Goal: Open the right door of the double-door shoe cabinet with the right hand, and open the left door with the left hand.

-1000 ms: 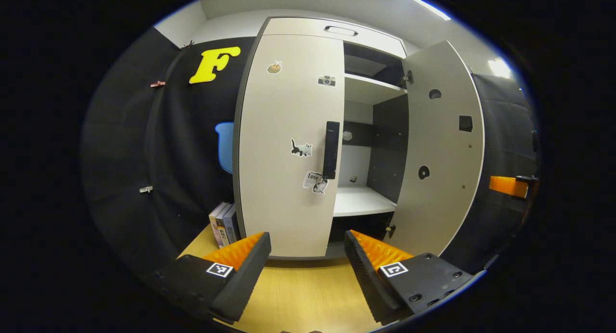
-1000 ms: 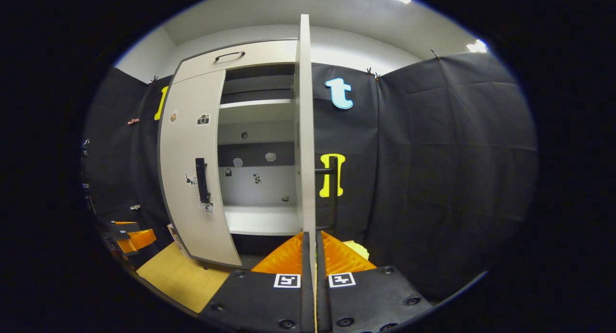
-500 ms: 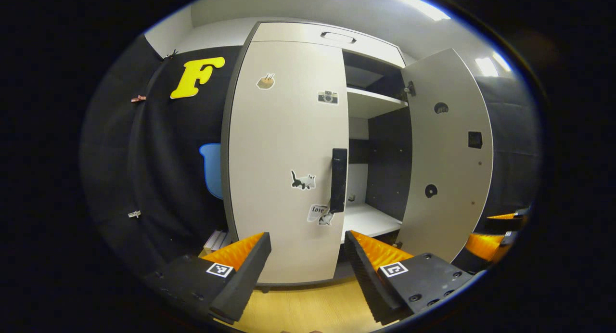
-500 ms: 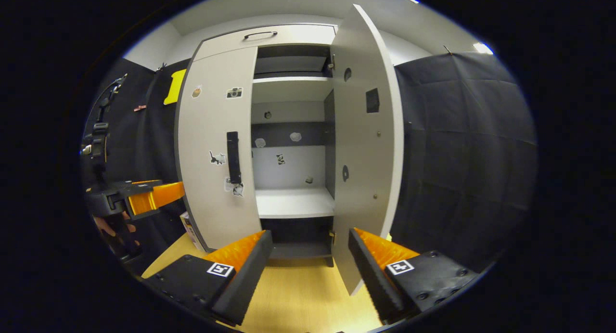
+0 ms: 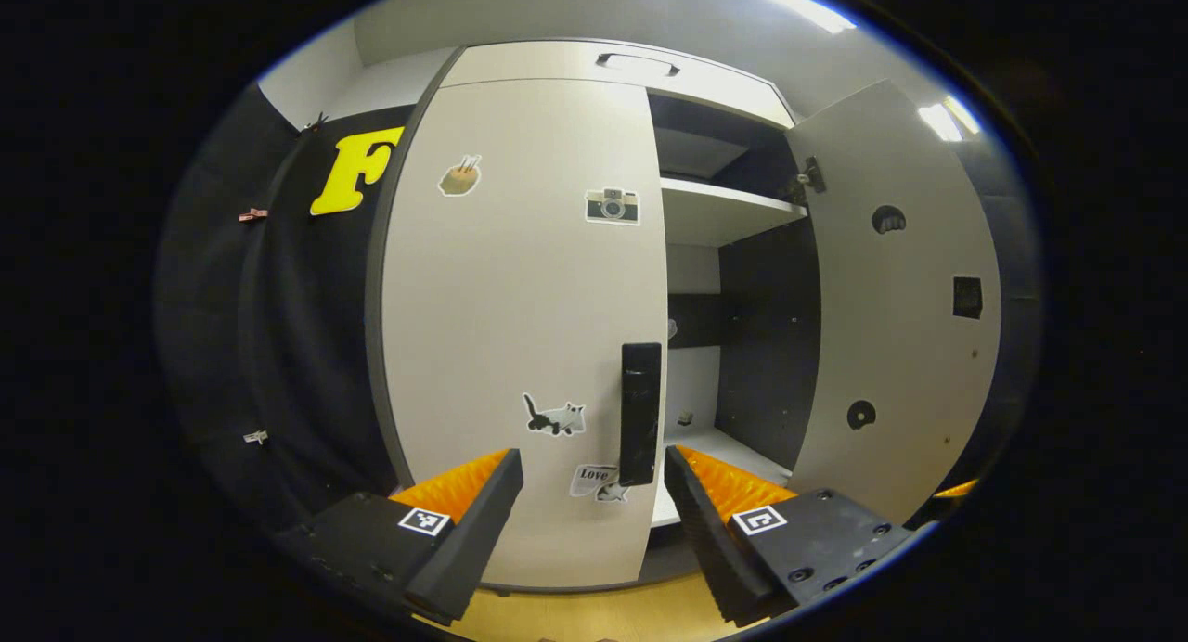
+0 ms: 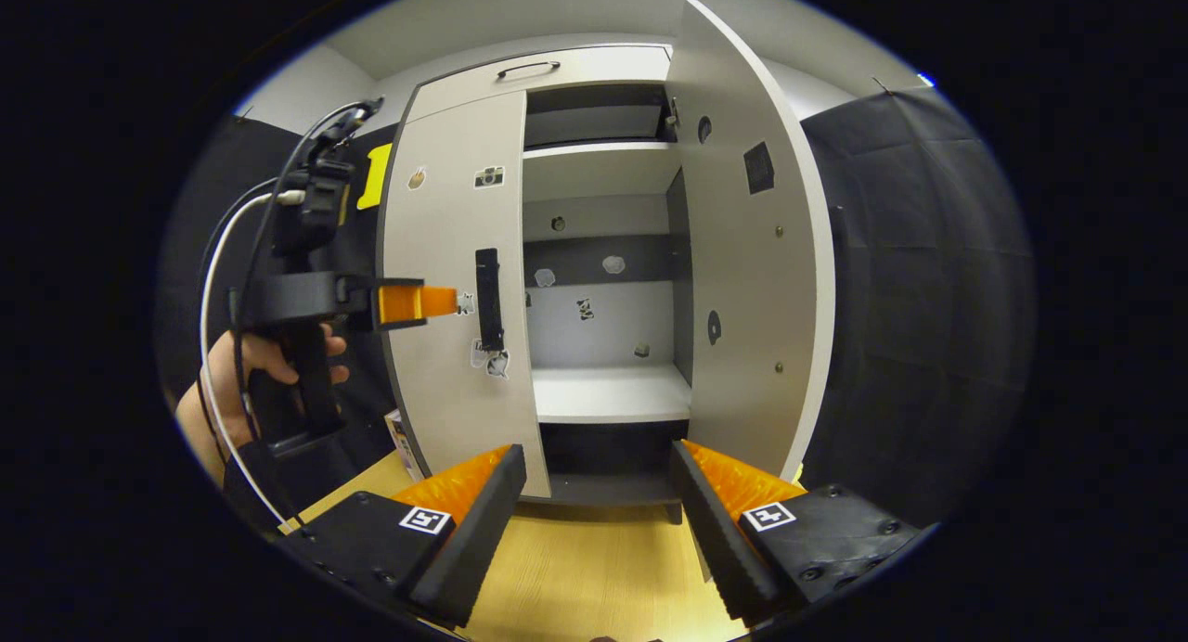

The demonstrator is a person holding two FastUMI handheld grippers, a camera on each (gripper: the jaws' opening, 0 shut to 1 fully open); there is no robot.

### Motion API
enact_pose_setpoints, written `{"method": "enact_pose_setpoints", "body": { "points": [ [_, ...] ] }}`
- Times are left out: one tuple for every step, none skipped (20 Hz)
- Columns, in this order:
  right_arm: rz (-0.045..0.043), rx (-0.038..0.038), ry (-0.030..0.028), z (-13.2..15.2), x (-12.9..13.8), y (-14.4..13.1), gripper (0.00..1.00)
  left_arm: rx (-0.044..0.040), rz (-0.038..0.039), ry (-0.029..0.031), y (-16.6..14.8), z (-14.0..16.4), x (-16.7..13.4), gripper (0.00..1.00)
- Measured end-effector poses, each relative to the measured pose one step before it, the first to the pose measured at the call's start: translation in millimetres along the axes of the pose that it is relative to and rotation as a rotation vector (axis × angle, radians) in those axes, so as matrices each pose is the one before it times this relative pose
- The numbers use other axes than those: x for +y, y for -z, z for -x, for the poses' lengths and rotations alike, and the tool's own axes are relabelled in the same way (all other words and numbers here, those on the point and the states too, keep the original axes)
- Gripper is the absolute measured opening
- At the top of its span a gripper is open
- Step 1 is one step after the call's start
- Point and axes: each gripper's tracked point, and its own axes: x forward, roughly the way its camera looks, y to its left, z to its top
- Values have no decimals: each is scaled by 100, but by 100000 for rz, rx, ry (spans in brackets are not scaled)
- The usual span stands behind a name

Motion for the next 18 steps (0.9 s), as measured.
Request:
{"method": "enact_pose_setpoints", "body": {
  "points": [
    [-430,157,-723,-13,-368,197,98,895,323,-437,86,-887,-452,95],
    [-1207,168,-1405,-28,-198,17,98,817,163,-406,147,-866,-352,95],
    [-1007,170,-1241,-4,-85,105,98,635,-103,-579,56,-835,-325,95],
    [-476,274,-656,43,-429,97,98,472,-848,-327,149,-786,-366,95],
    [82,181,-120,-10,-529,121,98,701,-1557,-508,162,-819,-252,95],
    [604,567,355,-52,-610,189,98,827,-1554,-1116,152,-798,35,95],
    [823,607,270,-54,-575,260,98,1266,-771,-775,210,-600,36,94],
    [855,352,594,46,-733,166,98,960,461,-1038,332,-530,96,94],
    [1347,440,641,-74,-714,179,98,810,1312,-1141,166,-531,25,93],
    [1508,799,291,-177,-620,250,98,827,1501,-841,117,-480,-21,93],
    [663,563,480,-74,-586,152,98,-24,1377,-373,-66,-198,-67,89],
    [-635,444,-399,-109,-396,13,98,-578,1059,-982,-176,-388,7,86],
    [-1283,155,-1117,-119,-140,-53,98,-613,722,-977,-221,-211,-33,80],
    [-658,-61,-1117,-56,-100,-56,98,-332,722,-581,-29,-182,-96,76],
    [398,-349,-1022,-87,-126,-37,98,522,635,-193,-1,-98,-186,69],
    [773,-8,-1147,-74,-3,83,98,861,456,267,192,-148,-297,66],
    [414,292,-1564,30,87,162,98,431,327,-3,21,-175,-280,60],
    [-112,559,-1734,-32,154,184,98,61,490,-788,47,-116,-106,57]
  ]
}}
